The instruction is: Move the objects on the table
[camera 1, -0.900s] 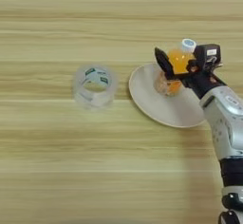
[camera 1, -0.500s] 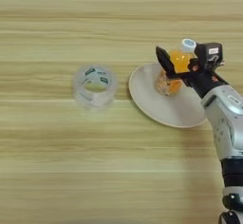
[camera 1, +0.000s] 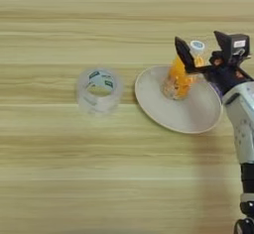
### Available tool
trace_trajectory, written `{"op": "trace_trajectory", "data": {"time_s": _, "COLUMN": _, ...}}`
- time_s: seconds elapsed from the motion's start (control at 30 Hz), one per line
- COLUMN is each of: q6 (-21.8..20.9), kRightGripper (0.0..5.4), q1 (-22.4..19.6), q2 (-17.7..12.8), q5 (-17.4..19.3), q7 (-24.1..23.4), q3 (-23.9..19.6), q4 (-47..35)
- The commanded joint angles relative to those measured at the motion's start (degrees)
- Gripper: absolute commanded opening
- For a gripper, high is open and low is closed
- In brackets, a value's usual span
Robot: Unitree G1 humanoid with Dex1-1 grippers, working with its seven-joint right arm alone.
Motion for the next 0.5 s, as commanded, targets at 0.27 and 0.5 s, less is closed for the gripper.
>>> {"op": "trace_trajectory", "data": {"time_s": 0.27, "q6": -1.25, "kRightGripper": 5.39, "q1": -2.96, "q2": -9.41, "q5": 1.77, "q7": -3.48, "q3": -12.50, "q4": -6.60}}
{"op": "trace_trajectory", "data": {"time_s": 0.5, "q6": -2.27, "kRightGripper": 5.39, "q1": -2.61, "q2": -13.74, "q5": -1.00, "q7": -4.07, "q3": -15.49, "q4": 3.77}}
